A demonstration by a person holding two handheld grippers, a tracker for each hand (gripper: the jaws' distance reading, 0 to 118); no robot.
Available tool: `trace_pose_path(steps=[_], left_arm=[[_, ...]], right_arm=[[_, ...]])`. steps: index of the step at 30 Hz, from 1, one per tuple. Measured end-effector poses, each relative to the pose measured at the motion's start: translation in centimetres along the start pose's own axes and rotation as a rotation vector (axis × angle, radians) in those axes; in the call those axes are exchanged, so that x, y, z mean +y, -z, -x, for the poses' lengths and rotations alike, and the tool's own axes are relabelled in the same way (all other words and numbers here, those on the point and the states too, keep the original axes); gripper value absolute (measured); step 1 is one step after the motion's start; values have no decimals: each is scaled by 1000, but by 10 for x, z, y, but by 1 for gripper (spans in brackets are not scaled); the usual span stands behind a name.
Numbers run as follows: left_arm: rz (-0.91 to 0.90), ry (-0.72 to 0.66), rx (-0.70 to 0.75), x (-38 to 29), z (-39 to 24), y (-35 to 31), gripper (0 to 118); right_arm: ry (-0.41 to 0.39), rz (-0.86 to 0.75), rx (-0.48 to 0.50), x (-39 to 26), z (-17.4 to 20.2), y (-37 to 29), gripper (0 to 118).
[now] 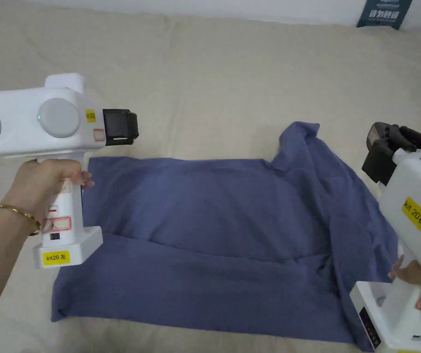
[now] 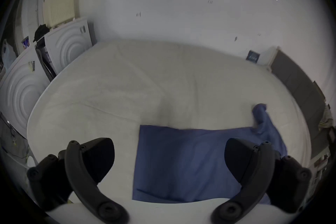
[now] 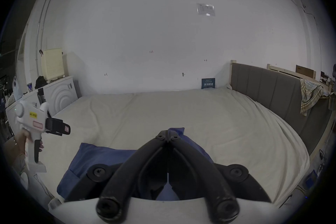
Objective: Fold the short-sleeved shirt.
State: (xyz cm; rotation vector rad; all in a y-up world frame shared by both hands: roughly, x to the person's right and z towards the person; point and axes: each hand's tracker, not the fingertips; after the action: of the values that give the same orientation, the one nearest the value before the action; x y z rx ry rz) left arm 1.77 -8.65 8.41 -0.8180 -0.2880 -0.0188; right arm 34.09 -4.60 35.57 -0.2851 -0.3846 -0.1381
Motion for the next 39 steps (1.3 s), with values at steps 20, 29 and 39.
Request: trace_pose_path(steps=[20,29,39], left_arm=[[336,38,166,12,40,185,71],[213,69,118,14,28,147,4],[44,43,36,26,36,81,4]], right_arm=[[69,207,-63,-40,-21,102,0],[-1,216,-68,-9,-27,125,0],[8,600,-88,5,-84,233,93]])
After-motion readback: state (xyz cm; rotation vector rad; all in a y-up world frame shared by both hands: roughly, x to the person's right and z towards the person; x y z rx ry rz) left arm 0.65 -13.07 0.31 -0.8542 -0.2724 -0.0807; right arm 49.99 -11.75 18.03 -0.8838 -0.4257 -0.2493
